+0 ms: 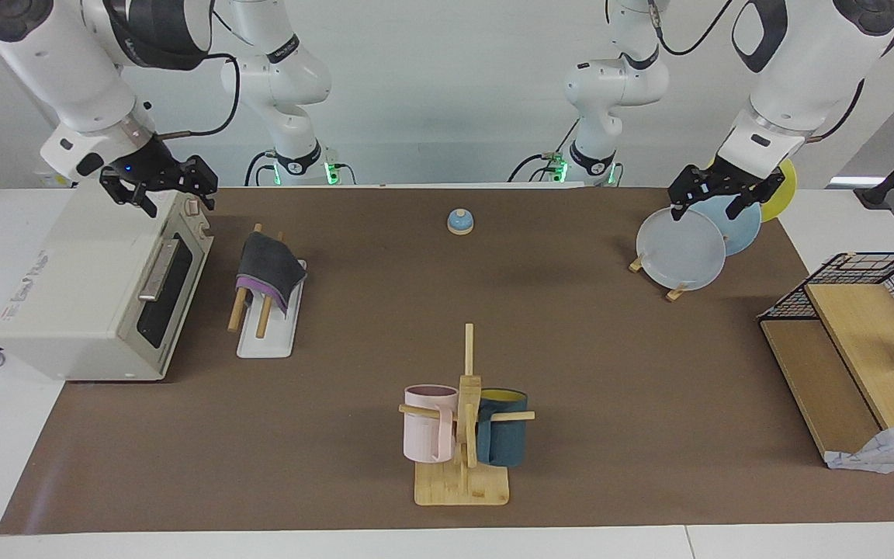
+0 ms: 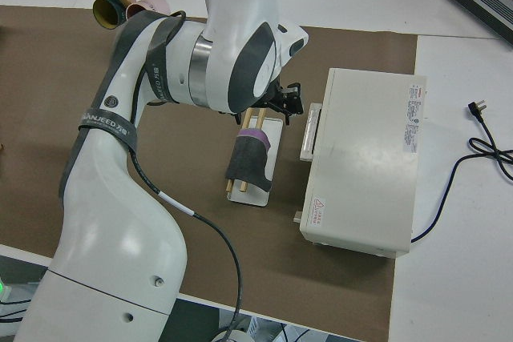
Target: Fold towel and hang on rack
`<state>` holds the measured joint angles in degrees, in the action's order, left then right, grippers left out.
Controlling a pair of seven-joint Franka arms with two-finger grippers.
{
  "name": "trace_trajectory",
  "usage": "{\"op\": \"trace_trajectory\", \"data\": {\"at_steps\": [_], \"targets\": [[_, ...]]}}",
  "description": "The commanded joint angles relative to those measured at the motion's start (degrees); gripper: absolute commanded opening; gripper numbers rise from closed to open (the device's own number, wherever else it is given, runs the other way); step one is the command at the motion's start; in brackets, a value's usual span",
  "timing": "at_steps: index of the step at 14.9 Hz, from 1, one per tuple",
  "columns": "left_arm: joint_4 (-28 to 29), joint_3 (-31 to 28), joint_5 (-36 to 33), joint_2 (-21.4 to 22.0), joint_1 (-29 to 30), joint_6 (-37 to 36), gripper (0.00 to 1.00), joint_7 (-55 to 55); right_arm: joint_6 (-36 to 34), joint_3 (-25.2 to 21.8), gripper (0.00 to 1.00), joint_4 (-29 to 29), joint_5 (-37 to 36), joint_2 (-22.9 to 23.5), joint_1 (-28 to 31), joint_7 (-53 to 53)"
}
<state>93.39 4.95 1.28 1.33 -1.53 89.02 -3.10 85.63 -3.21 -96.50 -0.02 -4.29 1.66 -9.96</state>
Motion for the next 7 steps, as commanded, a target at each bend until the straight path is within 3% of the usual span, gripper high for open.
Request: {"op": "trace_trajectory", "data": {"at_steps": [1,7], "targets": [[-0.23,-0.29,-1.1,0.43,-0.76,0.01,1.0,0.11,-5.29,0.31,1.0,9.48,-2.79,3.41,-2.09,5.72],[-0.23,-0.73,-1.1,0.78,-0.05,-0.25,1.0,0.2,-6.53,1.1,1.0,6.69,-1.92,1.92,-3.5,8.55]]}}
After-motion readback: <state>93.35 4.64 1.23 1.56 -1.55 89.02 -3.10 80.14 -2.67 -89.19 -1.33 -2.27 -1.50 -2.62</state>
